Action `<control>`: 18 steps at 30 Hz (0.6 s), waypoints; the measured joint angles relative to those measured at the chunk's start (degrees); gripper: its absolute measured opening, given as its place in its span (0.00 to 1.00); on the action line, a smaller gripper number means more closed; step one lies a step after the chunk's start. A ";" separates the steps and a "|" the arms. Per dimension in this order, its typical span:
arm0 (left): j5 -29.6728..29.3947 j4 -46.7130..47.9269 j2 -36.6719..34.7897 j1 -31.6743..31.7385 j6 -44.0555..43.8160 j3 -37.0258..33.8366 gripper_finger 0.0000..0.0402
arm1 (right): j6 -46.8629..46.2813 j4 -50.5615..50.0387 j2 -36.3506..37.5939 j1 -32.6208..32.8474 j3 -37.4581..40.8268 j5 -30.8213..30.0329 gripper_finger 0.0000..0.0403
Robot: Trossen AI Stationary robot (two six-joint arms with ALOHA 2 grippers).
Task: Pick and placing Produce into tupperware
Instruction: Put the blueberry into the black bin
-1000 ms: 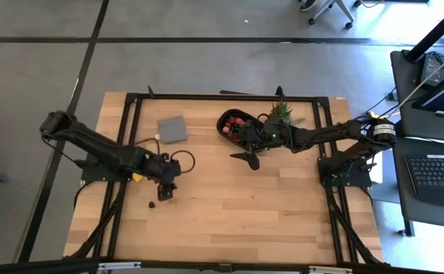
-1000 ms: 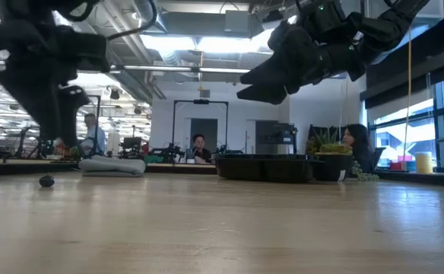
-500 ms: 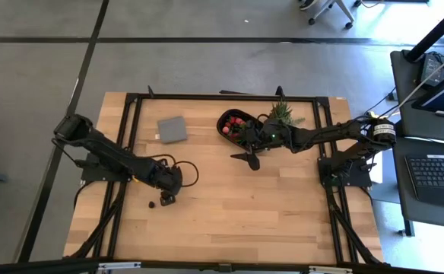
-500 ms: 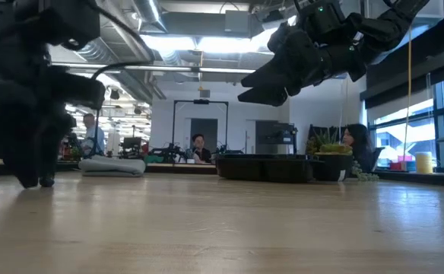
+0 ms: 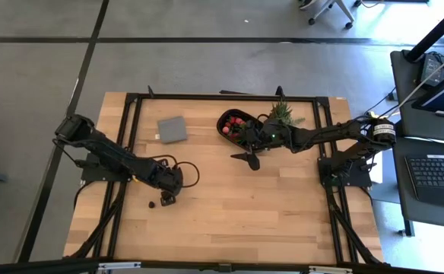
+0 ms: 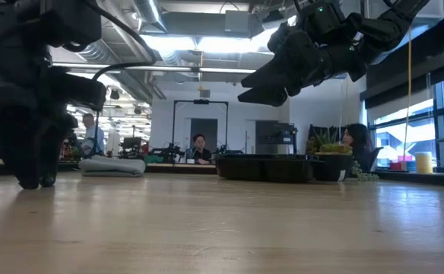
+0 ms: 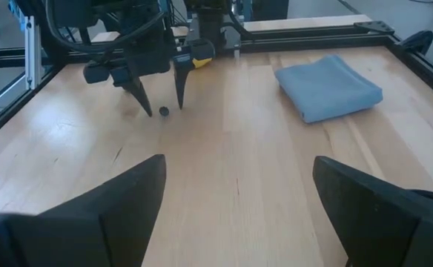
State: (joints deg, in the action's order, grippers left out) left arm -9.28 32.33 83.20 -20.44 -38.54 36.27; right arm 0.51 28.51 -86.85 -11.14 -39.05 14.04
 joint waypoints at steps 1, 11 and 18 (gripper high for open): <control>0.05 -0.06 0.02 0.17 0.08 0.00 0.57 | 0.00 -0.02 0.00 0.00 0.00 0.00 0.85; -0.09 -1.23 0.07 0.52 3.18 -0.13 0.56 | 0.02 -0.11 0.00 0.01 0.00 0.00 0.85; -0.29 -2.08 0.11 0.54 5.98 -0.12 0.47 | 0.02 -0.14 0.00 0.01 0.00 0.00 0.85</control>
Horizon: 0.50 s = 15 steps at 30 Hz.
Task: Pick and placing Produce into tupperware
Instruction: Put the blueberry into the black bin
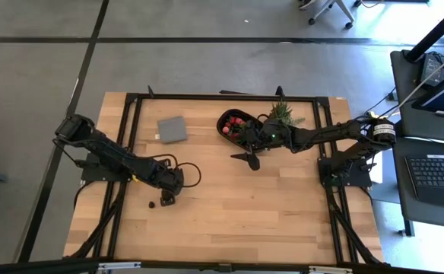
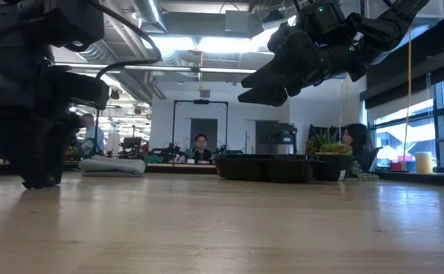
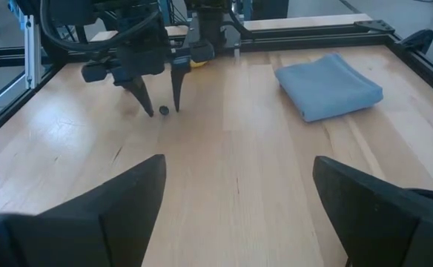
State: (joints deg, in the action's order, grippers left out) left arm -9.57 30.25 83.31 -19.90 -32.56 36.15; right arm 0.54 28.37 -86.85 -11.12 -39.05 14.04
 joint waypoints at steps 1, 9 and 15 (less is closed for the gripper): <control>0.03 -0.04 0.00 0.00 -0.02 0.01 0.45 | 0.00 -0.01 0.00 0.01 -0.01 0.00 0.85; 0.64 0.23 0.04 0.17 -1.83 0.05 0.35 | -0.01 -0.01 0.00 0.00 -0.02 0.00 0.85; 0.83 1.53 0.04 0.20 -3.00 0.07 0.28 | -0.01 -0.16 0.00 0.00 -0.02 0.00 0.85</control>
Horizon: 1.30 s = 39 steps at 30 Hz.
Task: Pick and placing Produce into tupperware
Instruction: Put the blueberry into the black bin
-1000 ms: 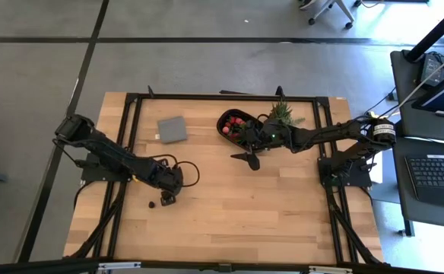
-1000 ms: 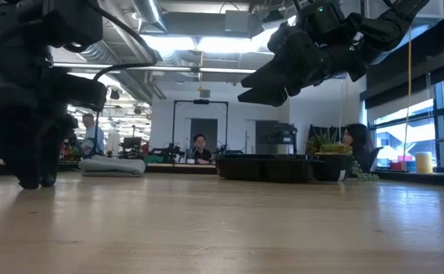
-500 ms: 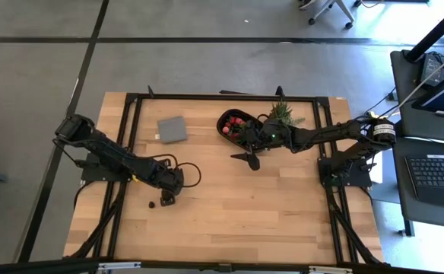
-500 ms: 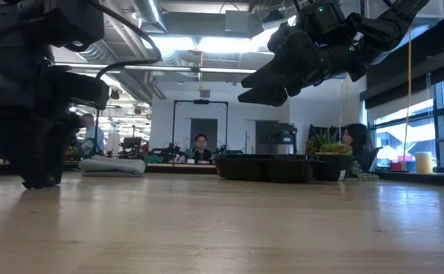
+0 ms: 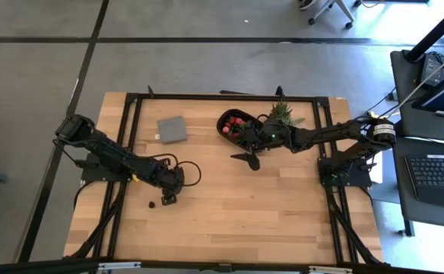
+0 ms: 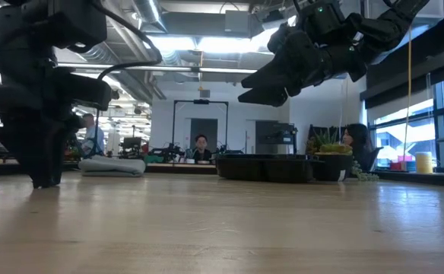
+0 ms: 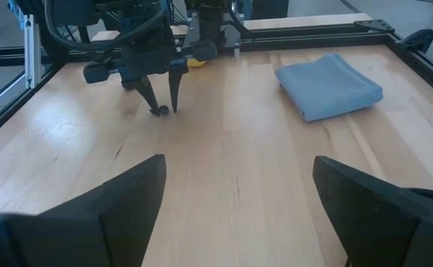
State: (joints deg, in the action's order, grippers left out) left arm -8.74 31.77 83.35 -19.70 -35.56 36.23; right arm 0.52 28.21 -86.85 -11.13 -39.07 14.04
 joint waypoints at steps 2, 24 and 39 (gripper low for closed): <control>0.12 0.26 0.02 0.02 -0.17 0.00 0.25 | 0.01 -0.27 -0.02 -0.01 0.00 0.00 0.85; 2.25 1.07 0.26 9.86 10.72 7.62 0.06 | -0.01 -0.61 -0.02 -0.01 0.00 -0.10 0.85; -2.56 -33.01 0.11 32.11 45.89 13.62 0.06 | -3.04 -4.66 0.20 -0.12 -0.04 -15.52 0.85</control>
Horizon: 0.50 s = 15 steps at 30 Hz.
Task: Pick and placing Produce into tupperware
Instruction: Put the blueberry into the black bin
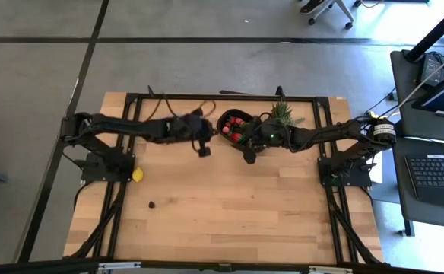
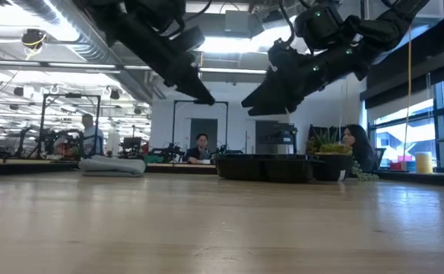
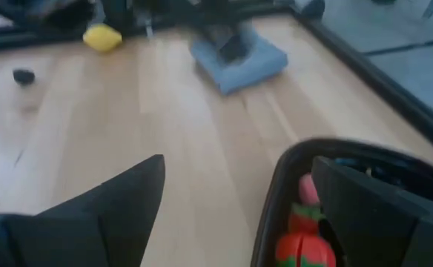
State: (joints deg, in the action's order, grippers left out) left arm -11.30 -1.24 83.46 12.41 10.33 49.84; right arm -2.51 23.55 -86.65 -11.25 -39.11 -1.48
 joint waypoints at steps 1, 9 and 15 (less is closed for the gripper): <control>1.24 -1.68 0.33 1.28 0.53 0.00 0.05 | 0.01 -0.77 0.04 0.00 0.01 0.00 0.85; 16.67 -18.62 9.74 8.49 -0.54 0.05 0.06 | -0.21 -2.94 0.09 0.00 0.00 0.00 0.85; 16.78 -21.78 16.77 10.41 -0.81 0.04 0.07 | -0.21 -2.93 0.09 0.00 0.00 0.01 0.85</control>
State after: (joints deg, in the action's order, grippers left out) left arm 5.48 -23.02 100.23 22.82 9.52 49.89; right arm -2.72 20.62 -86.56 -11.25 -39.11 -1.47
